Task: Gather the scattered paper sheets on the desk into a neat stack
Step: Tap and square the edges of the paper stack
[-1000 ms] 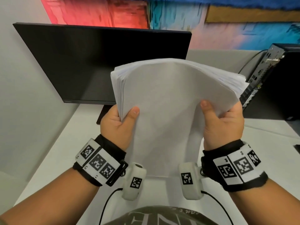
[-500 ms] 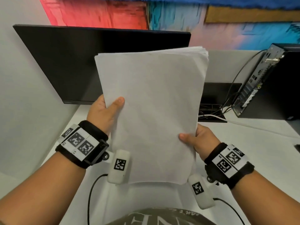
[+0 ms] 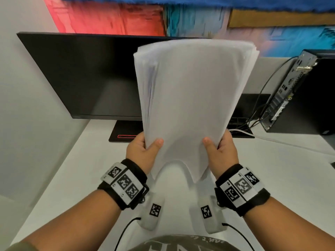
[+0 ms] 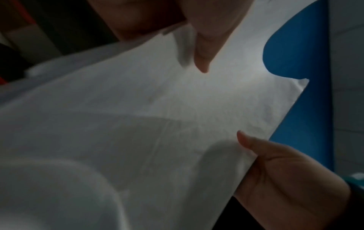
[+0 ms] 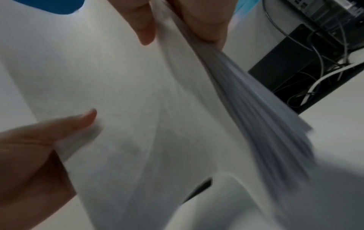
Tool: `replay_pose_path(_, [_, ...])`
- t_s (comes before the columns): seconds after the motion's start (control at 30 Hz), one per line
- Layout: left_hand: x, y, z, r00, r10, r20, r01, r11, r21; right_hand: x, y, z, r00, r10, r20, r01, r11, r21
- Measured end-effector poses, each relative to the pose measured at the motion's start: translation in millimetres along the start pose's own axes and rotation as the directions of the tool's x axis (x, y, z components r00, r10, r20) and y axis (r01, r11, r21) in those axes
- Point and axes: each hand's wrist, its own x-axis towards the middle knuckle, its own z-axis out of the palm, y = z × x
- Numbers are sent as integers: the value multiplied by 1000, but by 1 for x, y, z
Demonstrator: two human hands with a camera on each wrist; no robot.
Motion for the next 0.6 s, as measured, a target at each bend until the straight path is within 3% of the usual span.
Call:
replay_pose_path(0.23, [3, 10, -3, 999, 17, -37, -18, 1000, -17, 3, -2, -7, 998, -48, -33, 49, 999, 16])
replay_pose_path(0.37, [4, 26, -11, 983, 179, -39, -177, 983, 57, 7, -15, -12, 969, -242, -49, 242, 970, 4])
replay_pose_path(0.5, [6, 45, -21, 884, 464, 56, -467, 882, 69, 14, -28, -18, 891, -452, -32, 443, 884, -147])
replay_pose_path(0.6, [9, 51, -24, 829, 552, 83, -558, 822, 112, 22, -30, -23, 844, -536, -10, 511, 810, -287])
